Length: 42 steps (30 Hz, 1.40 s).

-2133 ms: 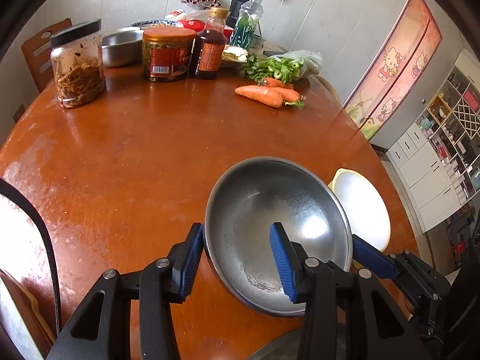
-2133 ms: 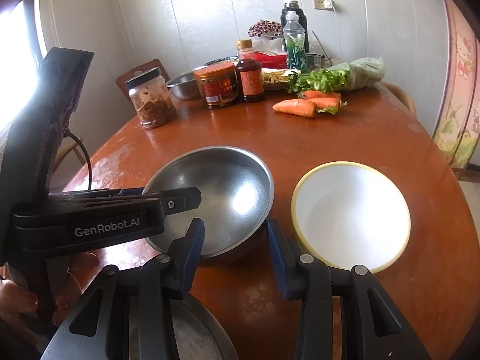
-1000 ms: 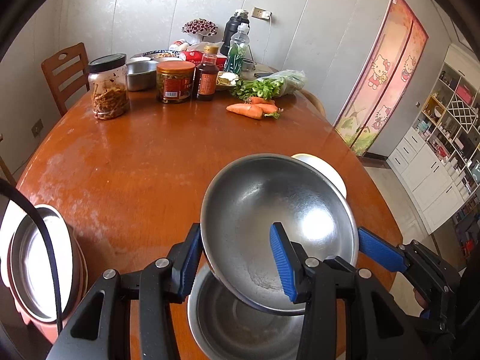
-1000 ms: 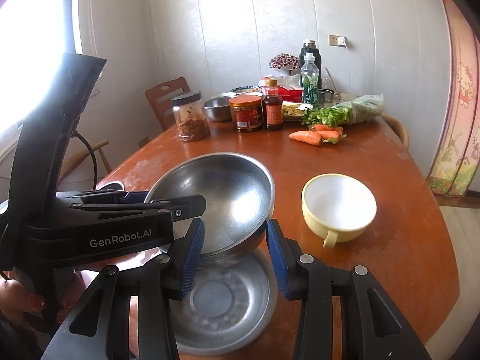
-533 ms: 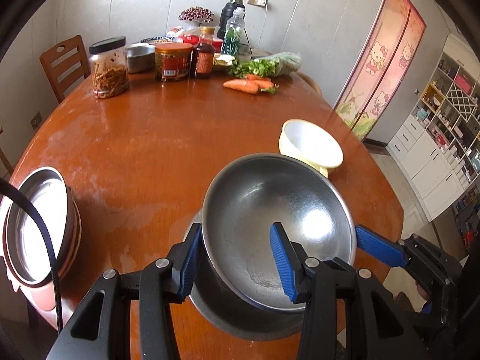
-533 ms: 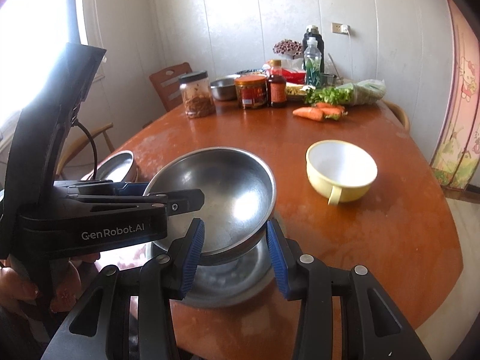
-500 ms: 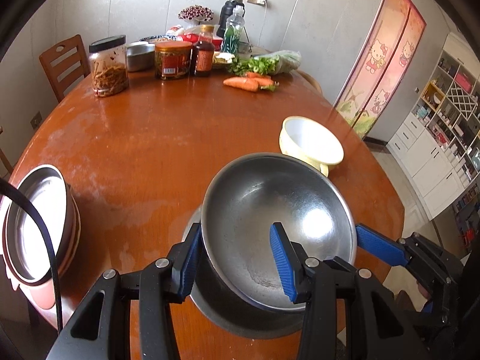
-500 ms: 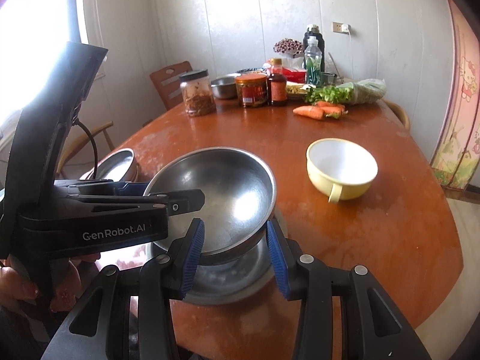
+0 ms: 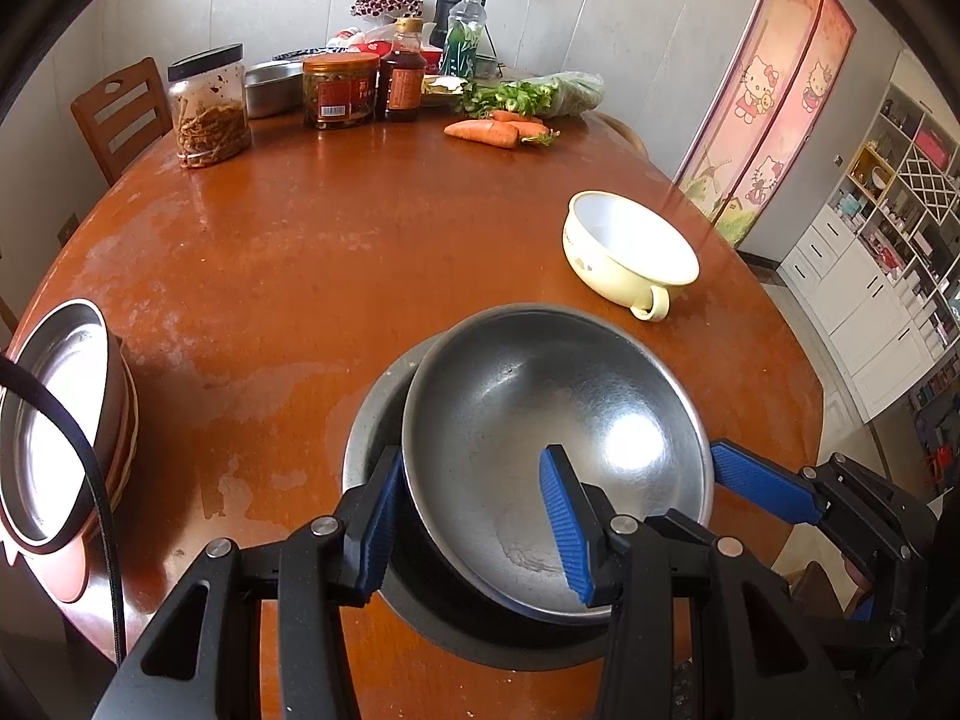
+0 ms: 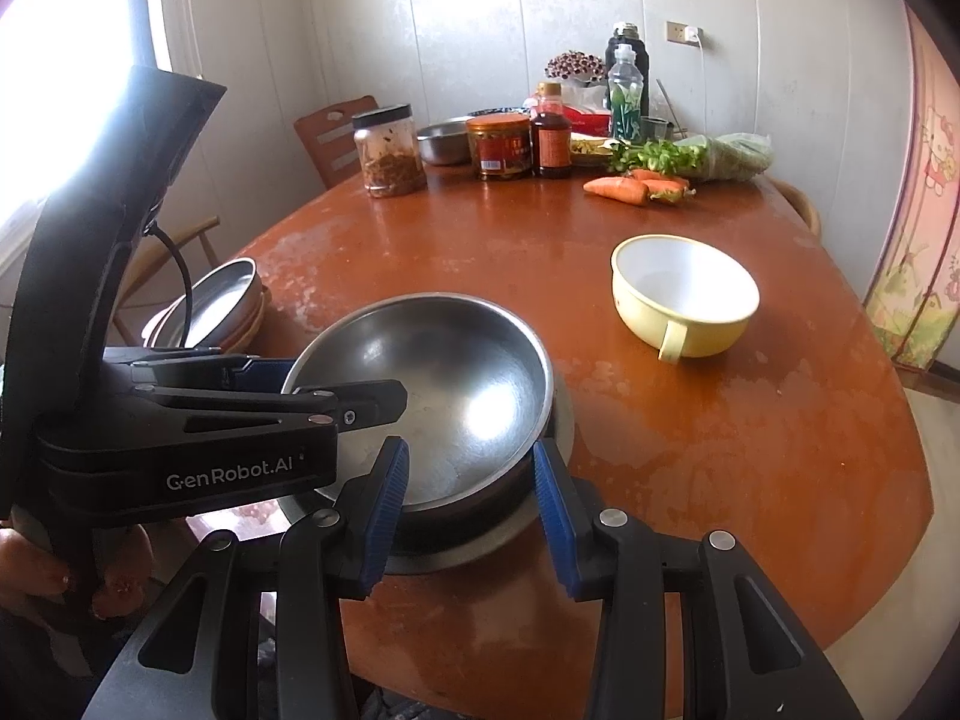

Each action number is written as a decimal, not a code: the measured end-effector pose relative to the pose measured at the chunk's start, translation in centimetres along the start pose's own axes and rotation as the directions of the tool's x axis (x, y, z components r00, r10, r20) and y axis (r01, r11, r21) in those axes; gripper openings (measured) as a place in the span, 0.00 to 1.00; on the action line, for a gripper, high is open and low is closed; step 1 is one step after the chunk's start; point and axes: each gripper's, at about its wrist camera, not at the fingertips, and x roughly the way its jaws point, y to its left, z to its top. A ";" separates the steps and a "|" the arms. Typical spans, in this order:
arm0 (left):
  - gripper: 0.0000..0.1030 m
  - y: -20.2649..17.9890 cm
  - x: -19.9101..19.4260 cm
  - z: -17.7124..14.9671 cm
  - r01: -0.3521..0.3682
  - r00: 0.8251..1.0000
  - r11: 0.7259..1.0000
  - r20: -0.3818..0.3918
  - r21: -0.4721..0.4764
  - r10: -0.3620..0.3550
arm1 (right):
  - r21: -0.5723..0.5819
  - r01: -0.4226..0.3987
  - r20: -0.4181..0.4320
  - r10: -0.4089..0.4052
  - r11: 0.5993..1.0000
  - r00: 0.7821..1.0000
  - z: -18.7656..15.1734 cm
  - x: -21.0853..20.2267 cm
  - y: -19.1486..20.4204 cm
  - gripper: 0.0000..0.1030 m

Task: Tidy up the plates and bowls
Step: 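Lower the small steel bowl into the steel basin and open the left tool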

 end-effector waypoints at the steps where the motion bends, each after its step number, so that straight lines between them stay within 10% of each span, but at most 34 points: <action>1: 0.44 0.0 0.1 0.0 -0.002 1.000 1.000 -0.002 0.001 0.002 | -0.001 0.001 -0.002 -0.001 1.000 1.000 0.0 0.1 0.0 0.43; 42: 0.46 0.3 -1.3 3.1 0.031 0.999 0.999 0.039 -0.026 -0.030 | 0.088 0.014 0.064 -0.020 0.996 0.998 2.3 -1.1 -4.3 0.44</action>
